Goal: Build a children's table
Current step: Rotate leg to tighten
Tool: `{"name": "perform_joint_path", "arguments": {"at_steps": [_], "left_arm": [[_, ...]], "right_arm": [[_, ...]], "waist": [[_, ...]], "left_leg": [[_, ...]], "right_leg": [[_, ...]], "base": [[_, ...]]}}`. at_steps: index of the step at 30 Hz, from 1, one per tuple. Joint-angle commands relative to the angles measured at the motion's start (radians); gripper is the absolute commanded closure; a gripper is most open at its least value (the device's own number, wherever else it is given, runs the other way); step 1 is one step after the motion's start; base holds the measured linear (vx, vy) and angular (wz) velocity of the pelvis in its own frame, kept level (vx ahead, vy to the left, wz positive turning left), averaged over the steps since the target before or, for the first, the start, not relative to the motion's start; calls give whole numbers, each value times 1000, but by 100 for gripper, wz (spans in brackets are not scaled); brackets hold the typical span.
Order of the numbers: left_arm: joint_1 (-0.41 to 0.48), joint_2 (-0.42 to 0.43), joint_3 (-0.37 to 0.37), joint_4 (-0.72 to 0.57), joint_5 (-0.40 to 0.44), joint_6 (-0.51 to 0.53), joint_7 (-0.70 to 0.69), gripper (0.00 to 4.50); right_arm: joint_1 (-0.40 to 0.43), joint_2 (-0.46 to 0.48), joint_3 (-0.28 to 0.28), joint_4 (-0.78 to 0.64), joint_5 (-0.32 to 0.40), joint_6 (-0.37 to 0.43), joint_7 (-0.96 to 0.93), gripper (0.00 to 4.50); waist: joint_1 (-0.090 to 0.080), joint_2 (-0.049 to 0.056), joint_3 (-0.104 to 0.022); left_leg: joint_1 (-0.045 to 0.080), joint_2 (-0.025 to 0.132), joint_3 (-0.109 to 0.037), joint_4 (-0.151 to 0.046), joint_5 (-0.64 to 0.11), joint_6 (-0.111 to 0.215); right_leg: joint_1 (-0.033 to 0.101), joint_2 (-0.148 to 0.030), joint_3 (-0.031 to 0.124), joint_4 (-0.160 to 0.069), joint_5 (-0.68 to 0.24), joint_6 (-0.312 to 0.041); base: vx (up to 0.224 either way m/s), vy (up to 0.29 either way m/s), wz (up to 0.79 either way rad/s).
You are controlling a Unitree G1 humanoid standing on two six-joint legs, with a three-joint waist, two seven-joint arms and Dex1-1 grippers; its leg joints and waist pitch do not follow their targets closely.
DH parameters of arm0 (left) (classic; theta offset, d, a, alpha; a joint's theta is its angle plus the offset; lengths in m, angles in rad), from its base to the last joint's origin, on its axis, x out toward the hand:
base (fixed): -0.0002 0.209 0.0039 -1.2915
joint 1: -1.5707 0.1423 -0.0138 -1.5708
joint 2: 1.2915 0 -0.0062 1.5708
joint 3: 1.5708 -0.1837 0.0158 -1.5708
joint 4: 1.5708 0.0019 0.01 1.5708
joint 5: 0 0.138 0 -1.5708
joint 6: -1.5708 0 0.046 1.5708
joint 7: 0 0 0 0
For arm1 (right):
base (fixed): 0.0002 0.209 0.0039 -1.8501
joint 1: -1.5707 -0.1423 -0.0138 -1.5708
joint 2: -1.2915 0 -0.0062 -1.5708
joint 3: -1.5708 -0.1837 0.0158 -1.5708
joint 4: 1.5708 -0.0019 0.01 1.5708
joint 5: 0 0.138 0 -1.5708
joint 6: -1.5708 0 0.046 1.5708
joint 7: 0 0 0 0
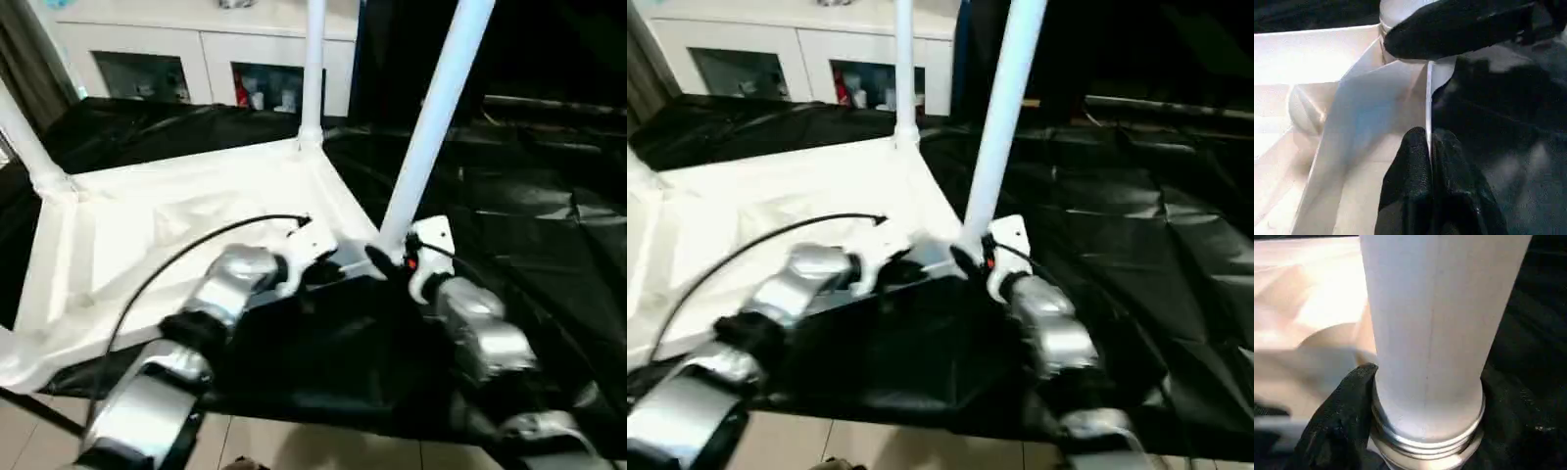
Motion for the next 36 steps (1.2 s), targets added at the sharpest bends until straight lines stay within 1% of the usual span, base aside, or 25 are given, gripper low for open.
{"name": "perform_joint_path", "arguments": {"at_steps": [1,2,6,7,8,10,13,14,15,17,18,19,20,21,22,23,24,25,26,27,28,29,32,34,36], "left_arm": [[-12,-60,26,59,-17,-9,98,450],[-17,-66,24,64,-15,-13,100,450],[-25,-66,21,76,-10,-39,89,450],[-25,-64,20,75,-11,-42,83,450],[-18,-46,21,67,-13,-56,65,450],[-12,-35,22,62,-15,-69,50,450],[-5,-21,25,56,-20,-79,29,450],[3,-5,26,44,-25,-92,0,450],[12,9,28,32,-33,-100,-28,450],[27,31,30,8,-49,-123,-85,450],[27,31,30,8,-49,-123,-85,450],[35,43,30,-7,-59,-128,-121,450],[48,61,23,-32,-70,-136,-175,450],[57,73,18,-49,-77,-141,-211,450],[68,90,12,-73,-87,-136,-256,450],[76,100,8,-88,-92,-132,-282,450],[76,100,8,-88,-92,-132,-282,450],[95,120,1,-135,-118,-103,-354,450],[95,120,1,-135,-118,-103,-354,450],[105,129,-4,-160,-129,-88,-385,450],[115,136,-9,-183,-139,-69,-412,450],[123,141,-13,-200,-146,-51,-431,450],[129,144,-17,-211,-150,-37,-445,450],[135,140,-13,-213,-146,-39,-441,450],[134,139,-13,-212,-143,-41,-441,450]], "right_arm": [[-1,53,-8,78,-19,37,-100,180],[-6,61,4,82,-25,30,-96,180],[-13,63,17,86,-37,-4,-91,180],[-14,61,16,85,-37,-12,-90,124],[-15,45,-1,70,-17,-31,-54,110],[-15,31,-8,59,-8,-40,-28,104],[-16,7,-3,48,-9,-46,15,67],[-14,-21,6,29,-3,-37,78,64],[-10,-49,20,7,2,-29,141,57],[4,-99,48,-41,12,-8,258,57],[4,-99,48,-41,12,-8,258,57],[14,-124,62,-66,19,2,313,57],[28,-161,84,-98,27,13,389,57],[38,-186,97,-118,32,18,442,57],[52,-220,116,-145,36,24,504,57],[60,-240,128,-162,39,28,541,57],[60,-240,128,-162,39,28,541,57],[71,-278,141,-190,47,46,610,57],[71,-278,141,-190,47,46,610,57],[72,-288,136,-197,61,62,634,57],[73,-293,133,-204,74,77,652,57],[75,-297,133,-211,84,90,669,57],[76,-300,137,-215,83,95,677,57],[79,-304,152,-202,59,85,680,57],[79,-301,152,-197,58,84,678,82]], "waist": [[-7,-13,-58],[-9,-8,-57],[-7,-10,-57],[-7,-11,-57],[-6,-12,-57],[-6,-15,-56],[-6,-14,-59],[-6,-15,-59],[-4,-18,-60],[-2,-18,-59],[-1,-20,-60],[-3,-21,-59],[-3,-22,-60],[-1,-21,-59],[0,-20,-58],[3,-21,-59],[3,-19,-58],[2,-17,-58],[4,-17,-59],[3,-18,-57],[3,-21,-58],[5,-20,-57],[7,-20,-57],[7,-21,-55],[7,-21,-56]], "left_leg": [[31,63,-39,-73,-219,7],[33,63,-39,-75,-243,1],[30,64,-41,-77,-256,-2],[29,64,-41,-77,-251,1],[28,63,-41,-77,-251,6],[26,64,-41,-77,-247,14],[23,63,-39,-73,-218,29],[23,64,-39,-73,-213,32],[22,63,-40,-71,-201,41],[20,63,-36,-67,-186,61],[18,63,-37,-66,-175,72],[16,62,-37,-66,-171,77],[18,62,-36,-65,-169,79],[17,64,-36,-64,-168,84],[19,66,-35,-65,-172,83],[20,69,-35,-65,-172,83],[20,70,-36,-66,-176,81],[21,70,-35,-67,-185,75],[22,73,-36,-67,-184,73],[20,72,-34,-67,-182,72],[22,73,-34,-68,-189,69],[22,73,-34,-68,-188,68],[22,72,-33,-68,-187,63],[22,70,-34,-68,-195,55],[23,70,-34,-69,-199,49]], "right_leg": [[21,-81,44,-83,-181,-215],[18,-79,44,-86,-200,-211],[21,-82,45,-88,-210,-196],[22,-82,45,-87,-197,-197],[23,-83,44,-87,-201,-197],[24,-83,44,-87,-201,-194],[26,-83,44,-83,-166,-202],[26,-82,44,-82,-158,-205],[30,-82,42,-80,-142,-209],[31,-82,43,-78,-115,-215],[34,-82,42,-76,-106,-216],[34,-82,41,-77,-107,-220],[33,-81,41,-76,-111,-220],[32,-83,41,-77,-123,-223],[30,-80,41,-78,-133,-223],[31,-79,40,-76,-133,-226],[29,-79,40,-75,-137,-229],[27,-78,39,-75,-145,-235],[29,-79,39,-73,-141,-238],[26,-78,40,-73,-136,-241],[25,-79,39,-73,-142,-247],[24,-80,40,-73,-149,-249],[24,-80,40,-73,-155,-246],[22,-83,41,-77,-179,-238],[22,-82,41,-78,-191,-231]], "base": [[0,0,0],[0,0,0],[0,0,0],[0,0,0],[0,0,0],[0,0,0],[0,0,0],[0,0,0],[0,0,0],[0,0,0],[0,0,0],[0,0,0],[0,0,0],[0,0,0],[0,0,0],[0,0,0],[0,0,0],[0,0,0],[0,0,0],[0,0,0],[0,0,0],[0,0,0],[0,0,0],[0,0,0],[0,0,0]]}}
